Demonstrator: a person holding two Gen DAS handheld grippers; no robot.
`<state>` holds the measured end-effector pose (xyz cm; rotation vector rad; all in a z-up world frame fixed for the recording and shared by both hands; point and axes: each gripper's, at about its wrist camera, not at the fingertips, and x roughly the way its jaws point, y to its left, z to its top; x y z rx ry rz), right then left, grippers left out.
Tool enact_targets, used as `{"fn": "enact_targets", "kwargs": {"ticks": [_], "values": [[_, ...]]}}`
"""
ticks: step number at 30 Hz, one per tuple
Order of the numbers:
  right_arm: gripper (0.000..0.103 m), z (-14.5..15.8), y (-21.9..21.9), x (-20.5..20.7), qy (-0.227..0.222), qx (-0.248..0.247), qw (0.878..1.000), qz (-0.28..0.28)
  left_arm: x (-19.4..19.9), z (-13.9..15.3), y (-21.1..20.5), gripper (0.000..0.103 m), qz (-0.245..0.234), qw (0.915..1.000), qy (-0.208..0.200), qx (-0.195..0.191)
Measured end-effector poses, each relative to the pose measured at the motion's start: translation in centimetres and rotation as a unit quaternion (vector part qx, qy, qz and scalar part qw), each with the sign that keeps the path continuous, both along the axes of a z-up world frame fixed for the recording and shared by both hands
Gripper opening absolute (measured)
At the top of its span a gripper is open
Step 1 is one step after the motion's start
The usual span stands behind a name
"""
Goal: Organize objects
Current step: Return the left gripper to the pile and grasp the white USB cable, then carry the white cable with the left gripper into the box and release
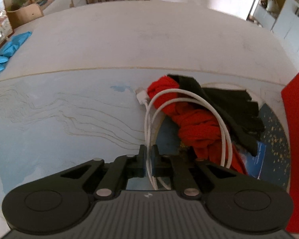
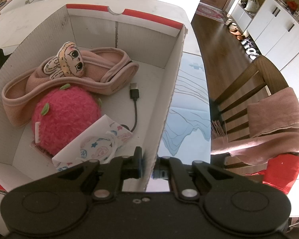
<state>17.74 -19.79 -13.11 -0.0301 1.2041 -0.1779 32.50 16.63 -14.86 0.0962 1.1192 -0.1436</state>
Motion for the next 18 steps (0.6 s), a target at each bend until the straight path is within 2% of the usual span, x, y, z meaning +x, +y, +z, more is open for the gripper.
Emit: {"fn": "enact_targets", "kwargs": {"ticks": [7,12,18], "values": [[0.007,0.0,0.1,0.1,0.0,-0.001,1.0,0.001,-2.1,2.8,1.4,0.002,0.002,0.9988,-0.023,-0.043],[0.007,0.1,0.1,0.0,0.0,-0.003,1.0,0.003,-3.5,4.7,1.7,0.002,-0.001,0.9972,-0.044,-0.06],[0.007,0.0,0.2,0.1,-0.001,-0.003,1.0,0.003,-5.3,9.0,0.9,0.001,-0.026,0.9911,-0.091,-0.094]]}}
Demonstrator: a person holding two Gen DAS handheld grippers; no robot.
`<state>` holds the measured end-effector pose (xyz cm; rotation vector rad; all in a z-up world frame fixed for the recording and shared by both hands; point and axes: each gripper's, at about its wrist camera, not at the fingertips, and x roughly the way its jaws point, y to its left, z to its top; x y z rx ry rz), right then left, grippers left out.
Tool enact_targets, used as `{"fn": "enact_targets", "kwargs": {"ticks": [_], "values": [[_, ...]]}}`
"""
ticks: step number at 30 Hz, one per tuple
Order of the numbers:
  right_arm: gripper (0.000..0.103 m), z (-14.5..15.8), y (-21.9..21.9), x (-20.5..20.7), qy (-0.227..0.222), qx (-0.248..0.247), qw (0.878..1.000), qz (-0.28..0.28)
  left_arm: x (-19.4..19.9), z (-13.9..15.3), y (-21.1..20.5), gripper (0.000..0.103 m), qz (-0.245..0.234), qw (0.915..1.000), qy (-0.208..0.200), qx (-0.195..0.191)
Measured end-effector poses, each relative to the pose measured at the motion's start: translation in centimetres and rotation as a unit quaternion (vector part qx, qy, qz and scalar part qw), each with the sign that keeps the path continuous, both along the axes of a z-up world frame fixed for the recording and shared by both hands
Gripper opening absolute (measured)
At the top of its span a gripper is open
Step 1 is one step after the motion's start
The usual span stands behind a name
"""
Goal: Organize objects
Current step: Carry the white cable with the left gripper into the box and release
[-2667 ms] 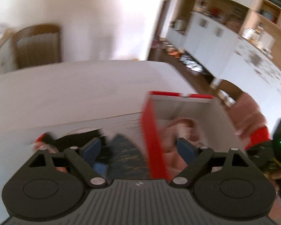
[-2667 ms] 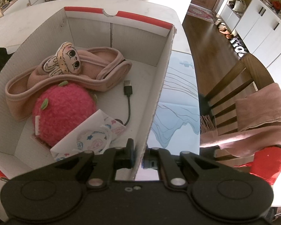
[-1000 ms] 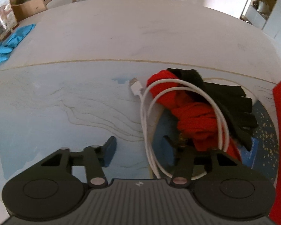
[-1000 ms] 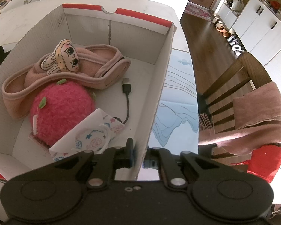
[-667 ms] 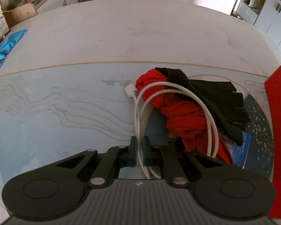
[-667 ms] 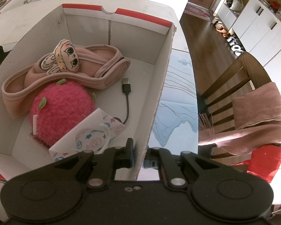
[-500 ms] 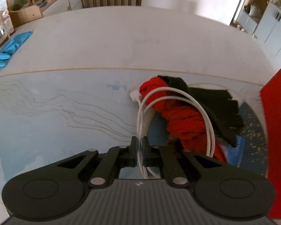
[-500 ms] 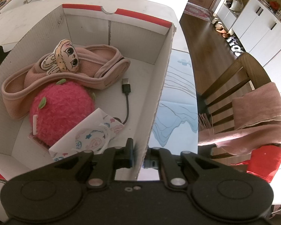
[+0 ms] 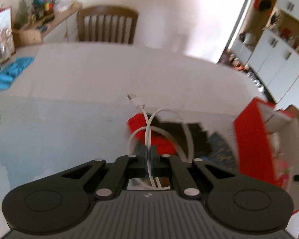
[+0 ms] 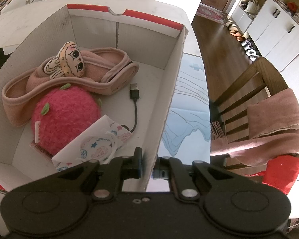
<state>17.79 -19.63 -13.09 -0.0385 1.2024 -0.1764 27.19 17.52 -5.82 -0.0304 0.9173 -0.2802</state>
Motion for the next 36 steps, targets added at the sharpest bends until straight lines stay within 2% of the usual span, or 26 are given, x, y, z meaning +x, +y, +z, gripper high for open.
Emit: {"fn": "enact_targets", "kwargs": {"ticks": [9,12,17,23,28,32,36], "values": [[0.007,-0.1,0.2,0.0,-0.002,-0.002,1.0,0.003,-1.7,6.2,-4.6,0.001,-0.075,0.9937,-0.066,-0.051],[0.007,-0.2,0.2,0.1,-0.002,-0.003,1.0,0.004,-2.3,8.0,-6.6,0.001,-0.108,0.9885,-0.079,-0.071],[0.007,-0.2,0.3,0.1,-0.001,-0.005,1.0,0.005,-2.9,9.9,-10.7,0.002,-0.168,0.9779,-0.09,-0.084],[0.007,-0.3,0.3,0.1,-0.002,-0.004,1.0,0.005,-3.8,9.5,-16.5,0.002,-0.245,0.9621,-0.081,-0.087],[0.007,-0.2,0.3,0.1,-0.002,-0.004,1.0,0.004,-3.7,7.3,-21.1,0.002,-0.29,0.9515,-0.059,-0.085],[0.007,-0.2,0.2,0.1,-0.003,-0.003,1.0,0.004,-3.6,5.0,-24.7,0.002,-0.314,0.9454,-0.04,-0.077],[0.007,-0.2,0.3,0.0,-0.003,-0.003,1.0,0.004,-3.5,2.8,-26.9,0.002,-0.326,0.943,-0.024,-0.06]]}}
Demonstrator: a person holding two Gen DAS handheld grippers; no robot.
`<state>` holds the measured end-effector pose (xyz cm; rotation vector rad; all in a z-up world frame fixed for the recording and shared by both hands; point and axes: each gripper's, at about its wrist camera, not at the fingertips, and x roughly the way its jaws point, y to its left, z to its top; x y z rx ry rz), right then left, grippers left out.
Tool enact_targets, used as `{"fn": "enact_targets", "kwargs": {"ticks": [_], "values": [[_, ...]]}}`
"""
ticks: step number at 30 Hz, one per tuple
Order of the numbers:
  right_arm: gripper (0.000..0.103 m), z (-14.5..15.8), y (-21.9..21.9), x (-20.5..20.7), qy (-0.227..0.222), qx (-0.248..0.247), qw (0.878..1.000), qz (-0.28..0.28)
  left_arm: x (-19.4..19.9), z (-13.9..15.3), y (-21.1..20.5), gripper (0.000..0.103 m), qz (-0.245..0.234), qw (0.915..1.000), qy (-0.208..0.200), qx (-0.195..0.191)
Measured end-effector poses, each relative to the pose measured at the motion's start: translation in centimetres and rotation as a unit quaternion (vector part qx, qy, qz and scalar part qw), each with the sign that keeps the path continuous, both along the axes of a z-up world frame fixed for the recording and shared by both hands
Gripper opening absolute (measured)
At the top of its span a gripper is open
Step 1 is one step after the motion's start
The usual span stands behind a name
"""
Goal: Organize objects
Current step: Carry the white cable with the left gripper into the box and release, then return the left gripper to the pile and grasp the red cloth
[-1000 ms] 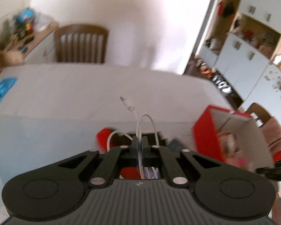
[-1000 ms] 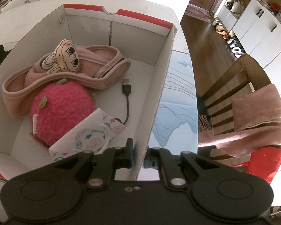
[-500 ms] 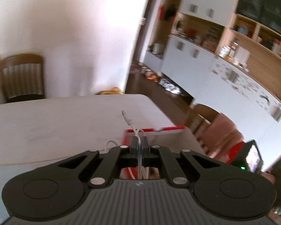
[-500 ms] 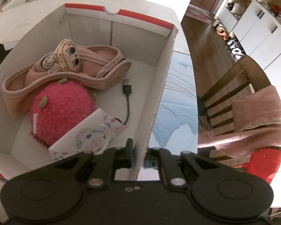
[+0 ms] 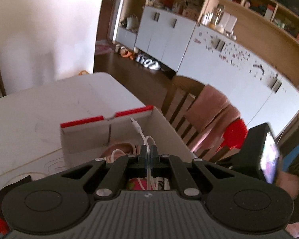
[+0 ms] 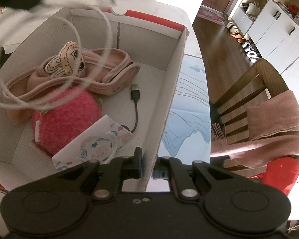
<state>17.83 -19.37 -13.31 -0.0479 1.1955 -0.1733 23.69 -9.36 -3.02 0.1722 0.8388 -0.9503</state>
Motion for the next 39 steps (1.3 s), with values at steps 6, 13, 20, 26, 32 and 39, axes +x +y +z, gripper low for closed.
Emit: {"fn": "enact_targets", "kwargs": {"ticks": [6,13,20,26,32,39], "values": [[0.007,0.0,0.0,0.0,0.0,0.0,1.0,0.0,1.2,-2.4,-2.2,0.001,-0.002,0.9995,0.008,0.031],[0.006,-0.1,0.0,0.0,0.0,0.003,1.0,-0.002,2.2,-5.6,-3.0,0.002,-0.001,0.9955,0.026,0.091],[0.006,-0.4,-0.1,0.1,0.001,0.005,1.0,-0.002,1.7,-7.0,-2.1,0.002,-0.01,0.9912,0.024,0.13],[0.006,-0.6,-0.2,0.1,0.002,0.004,1.0,-0.001,0.9,-6.3,-0.9,0.015,-0.011,0.9919,0.018,0.125],[0.007,-0.6,-0.1,0.1,0.003,0.002,1.0,0.001,0.3,-5.0,0.3,0.016,-0.006,0.9939,0.024,0.107],[0.007,-0.6,0.0,0.1,0.004,0.0,1.0,0.003,-0.8,-2.5,2.3,0.016,0.01,0.9967,0.015,0.079]]}}
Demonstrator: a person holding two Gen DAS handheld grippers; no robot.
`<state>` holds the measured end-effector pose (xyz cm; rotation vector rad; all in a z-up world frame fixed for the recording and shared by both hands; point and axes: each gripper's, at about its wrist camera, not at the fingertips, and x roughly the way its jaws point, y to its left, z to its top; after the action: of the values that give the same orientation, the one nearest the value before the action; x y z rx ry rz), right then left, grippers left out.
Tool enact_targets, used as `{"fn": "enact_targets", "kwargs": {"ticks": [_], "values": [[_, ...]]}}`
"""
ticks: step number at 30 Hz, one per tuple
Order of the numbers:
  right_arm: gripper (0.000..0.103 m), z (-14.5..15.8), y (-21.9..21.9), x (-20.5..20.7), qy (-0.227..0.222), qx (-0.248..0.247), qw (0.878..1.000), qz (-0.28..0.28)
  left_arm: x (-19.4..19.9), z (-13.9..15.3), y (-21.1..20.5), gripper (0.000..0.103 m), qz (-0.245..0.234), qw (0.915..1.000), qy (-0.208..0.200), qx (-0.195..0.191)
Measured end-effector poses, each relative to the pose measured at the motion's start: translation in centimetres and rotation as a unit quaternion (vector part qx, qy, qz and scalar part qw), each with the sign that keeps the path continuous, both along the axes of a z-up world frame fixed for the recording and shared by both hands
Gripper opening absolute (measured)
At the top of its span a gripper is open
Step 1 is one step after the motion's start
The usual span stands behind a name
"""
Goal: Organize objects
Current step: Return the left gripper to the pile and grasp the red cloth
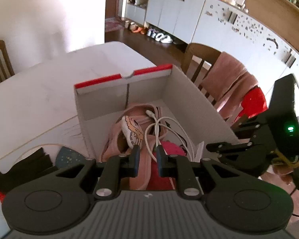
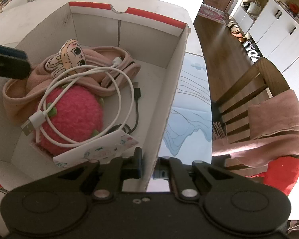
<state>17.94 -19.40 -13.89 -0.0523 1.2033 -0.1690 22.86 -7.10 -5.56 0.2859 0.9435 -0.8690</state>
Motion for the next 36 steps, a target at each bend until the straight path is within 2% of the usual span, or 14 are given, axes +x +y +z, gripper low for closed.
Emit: {"fn": "enact_targets", "kwargs": {"ticks": [11,14,15,16,18,21,26,28,30,33,36], "values": [[0.007,0.2,0.2,0.0,0.002,-0.005,1.0,0.003,-0.9,2.4,5.3,0.016,0.059,0.9979,-0.003,-0.028],[0.007,0.2,0.2,0.0,0.003,-0.006,1.0,0.003,-0.8,2.8,7.5,0.03,0.078,0.9962,0.001,-0.039],[0.007,0.2,0.2,0.0,0.004,-0.007,1.0,0.003,-0.8,2.9,8.3,0.041,0.086,0.9954,0.001,-0.042],[0.008,0.2,0.2,0.0,0.004,-0.007,1.0,0.003,-0.8,3.0,9.1,0.056,0.095,0.9945,-0.001,-0.044],[0.008,0.2,0.3,0.0,0.004,-0.007,1.0,0.003,-0.8,3.4,10.9,0.069,0.113,0.9923,-0.009,-0.049],[0.008,0.2,0.3,0.0,0.005,-0.007,1.0,0.003,-0.4,3.5,13.0,0.07,0.141,0.9889,-0.012,-0.045],[0.008,0.2,0.3,0.0,0.006,-0.007,1.0,0.004,0.8,2.6,15.9,0.08,0.187,0.9819,-0.014,-0.025],[0.008,0.2,0.3,0.0,0.007,-0.007,1.0,0.004,1.4,1.9,16.8,0.088,0.205,0.9785,-0.019,-0.012],[0.008,0.2,0.3,0.0,0.007,-0.007,1.0,0.004,2.3,1.0,17.6,0.09,0.223,0.9747,-0.014,-0.006],[0.008,0.1,0.3,0.0,0.008,-0.006,1.0,0.004,3.6,-0.6,18.8,0.102,0.249,0.9685,-0.006,0.01],[0.008,0.1,0.3,-0.1,0.008,-0.005,1.0,0.004,4.8,-2.2,19.8,0.102,0.271,0.962,-0.006,0.03]]}}
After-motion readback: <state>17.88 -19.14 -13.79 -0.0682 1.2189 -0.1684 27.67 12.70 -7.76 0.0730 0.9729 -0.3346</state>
